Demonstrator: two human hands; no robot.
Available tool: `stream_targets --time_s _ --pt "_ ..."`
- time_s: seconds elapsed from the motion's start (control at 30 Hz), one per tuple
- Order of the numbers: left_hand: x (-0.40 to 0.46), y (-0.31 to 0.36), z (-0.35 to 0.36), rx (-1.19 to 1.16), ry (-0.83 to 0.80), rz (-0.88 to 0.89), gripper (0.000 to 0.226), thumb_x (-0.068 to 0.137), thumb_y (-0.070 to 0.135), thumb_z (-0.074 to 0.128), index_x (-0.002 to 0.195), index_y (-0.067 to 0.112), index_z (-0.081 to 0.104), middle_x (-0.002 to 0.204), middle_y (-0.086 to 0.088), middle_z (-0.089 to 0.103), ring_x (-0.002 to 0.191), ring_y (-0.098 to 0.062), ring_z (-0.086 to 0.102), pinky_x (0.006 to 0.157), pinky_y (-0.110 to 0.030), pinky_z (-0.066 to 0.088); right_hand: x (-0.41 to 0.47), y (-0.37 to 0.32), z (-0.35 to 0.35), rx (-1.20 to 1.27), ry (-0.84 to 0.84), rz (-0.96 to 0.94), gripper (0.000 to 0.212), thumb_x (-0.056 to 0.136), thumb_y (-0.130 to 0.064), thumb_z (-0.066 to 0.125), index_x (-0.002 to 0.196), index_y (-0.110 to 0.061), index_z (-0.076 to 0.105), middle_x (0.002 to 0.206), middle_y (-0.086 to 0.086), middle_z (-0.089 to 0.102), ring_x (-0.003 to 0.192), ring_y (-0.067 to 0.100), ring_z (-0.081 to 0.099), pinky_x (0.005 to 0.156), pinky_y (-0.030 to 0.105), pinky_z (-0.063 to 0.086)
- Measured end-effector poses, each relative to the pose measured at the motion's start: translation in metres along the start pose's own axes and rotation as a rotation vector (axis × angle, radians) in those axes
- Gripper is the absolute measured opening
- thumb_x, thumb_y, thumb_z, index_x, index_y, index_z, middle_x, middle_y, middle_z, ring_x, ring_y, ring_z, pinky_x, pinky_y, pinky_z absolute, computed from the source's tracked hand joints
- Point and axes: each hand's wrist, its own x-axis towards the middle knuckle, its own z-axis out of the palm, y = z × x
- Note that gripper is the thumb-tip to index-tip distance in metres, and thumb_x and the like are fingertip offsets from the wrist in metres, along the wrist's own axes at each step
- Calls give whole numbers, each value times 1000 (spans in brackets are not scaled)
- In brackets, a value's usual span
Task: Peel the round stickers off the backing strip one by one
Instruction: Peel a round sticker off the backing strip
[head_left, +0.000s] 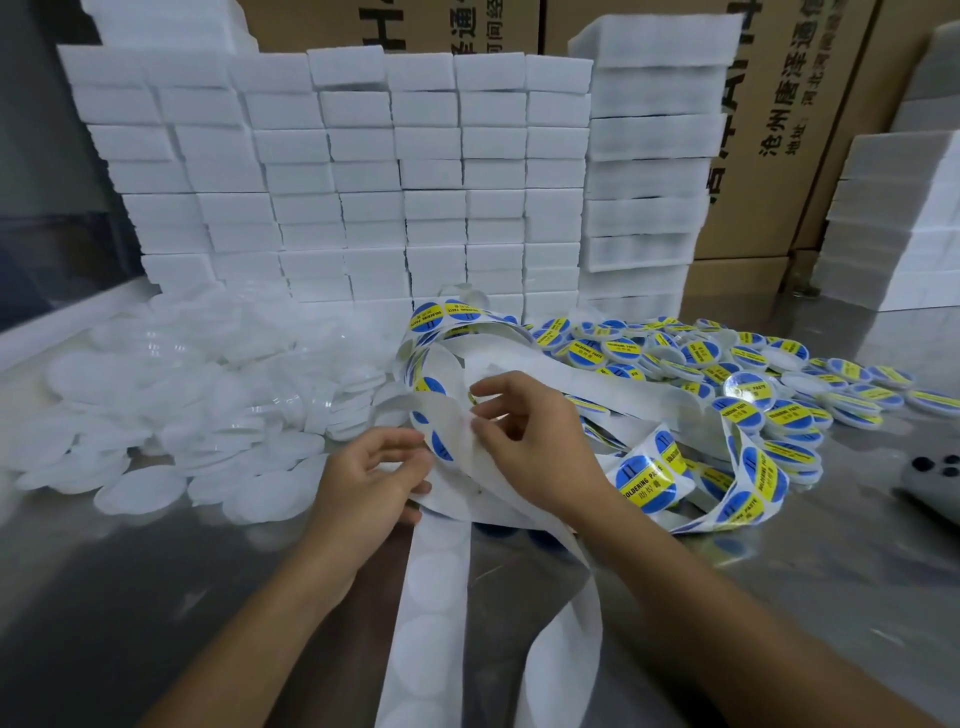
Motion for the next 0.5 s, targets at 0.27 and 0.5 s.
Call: stream_targets --time_s 0.27,0.5 --pt "-1 22 -5 -384 -28 -78 36 80 35 71 106 12 64 88 -3 75 87 -25 73 62 -37 59 -16 -21 9 -185 23 -430 16 79 -2 70 92 -11 74 86 -3 71 78 7 61 73 15 46" --pt "4 22 -20 -370 97 7 31 97 3 51 120 19 65 105 -9 74 93 -27 71 63 -30 57 -30 -30 15 -221 -363 -414 8 81 -13 68 85 -16 74 81 -8 69 76 6 59 74 27 51"
